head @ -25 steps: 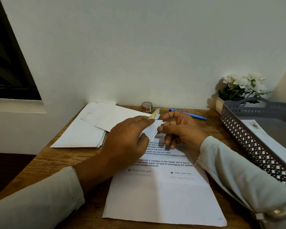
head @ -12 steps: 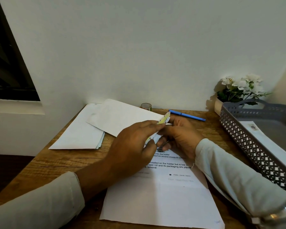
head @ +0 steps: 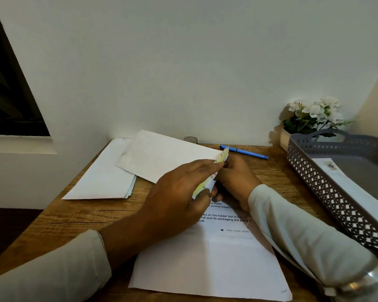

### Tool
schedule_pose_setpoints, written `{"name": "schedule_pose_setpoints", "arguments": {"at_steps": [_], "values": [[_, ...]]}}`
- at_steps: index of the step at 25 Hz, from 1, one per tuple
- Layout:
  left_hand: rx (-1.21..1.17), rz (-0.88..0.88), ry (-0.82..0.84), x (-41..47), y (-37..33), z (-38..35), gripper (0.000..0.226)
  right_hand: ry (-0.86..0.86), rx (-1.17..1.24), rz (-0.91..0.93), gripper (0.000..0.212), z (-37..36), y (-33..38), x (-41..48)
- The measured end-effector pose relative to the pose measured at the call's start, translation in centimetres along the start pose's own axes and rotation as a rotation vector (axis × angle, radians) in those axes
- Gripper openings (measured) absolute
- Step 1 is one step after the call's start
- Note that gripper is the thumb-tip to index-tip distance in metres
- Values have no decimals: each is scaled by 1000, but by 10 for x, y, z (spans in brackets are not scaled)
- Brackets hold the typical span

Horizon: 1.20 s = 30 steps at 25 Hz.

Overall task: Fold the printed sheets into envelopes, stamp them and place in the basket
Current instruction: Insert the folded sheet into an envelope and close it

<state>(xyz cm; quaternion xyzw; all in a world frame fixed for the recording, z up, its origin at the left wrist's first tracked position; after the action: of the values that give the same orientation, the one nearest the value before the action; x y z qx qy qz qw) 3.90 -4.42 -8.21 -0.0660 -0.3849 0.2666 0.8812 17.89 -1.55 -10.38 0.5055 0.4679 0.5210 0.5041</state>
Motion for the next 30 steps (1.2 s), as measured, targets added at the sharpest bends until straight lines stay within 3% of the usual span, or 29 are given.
{"name": "schedule_pose_setpoints", "arguments": {"at_steps": [3, 7, 11, 16, 19, 21, 25, 27, 30], "values": [[-142, 83, 3, 3, 2, 4, 69, -52, 76, 5, 20, 3, 4, 0], [-300, 186, -37, 1, 12, 6, 77, 51, 210, -79, 51, 0, 3, 5], [-286, 168, -27, 3, 15, 12, 82, 12, 7, 68, 29, 1, 12, 0], [34, 143, -275, 24, 24, 57, 68, -237, -204, 266, 13, 18, 53, -5], [13, 212, -320, 44, 26, 81, 66, -315, -234, 379, 5, 22, 84, -13], [-7, 212, -340, 59, 24, 95, 52, -311, -195, 436, 6, 22, 104, -15], [-197, 260, -439, 88, 15, 131, 14, -258, 79, 503, 15, 23, 140, -13], [-343, 314, -483, 98, 10, 141, 15, -205, 180, 460, 25, 18, 147, -9], [-547, 364, -523, 111, 3, 146, 20, -215, 90, 435, 22, 12, 155, -6]]}}
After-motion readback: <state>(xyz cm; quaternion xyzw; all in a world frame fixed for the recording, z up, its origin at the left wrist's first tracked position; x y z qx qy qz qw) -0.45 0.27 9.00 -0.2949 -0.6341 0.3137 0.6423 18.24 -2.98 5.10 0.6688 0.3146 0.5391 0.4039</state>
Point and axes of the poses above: each hand's wrist, its own x-axis towards the middle knuckle, its own z-axis out of the back of the hand, y = z × x, the point moved 6 cm from there along x, towards the middle knuckle
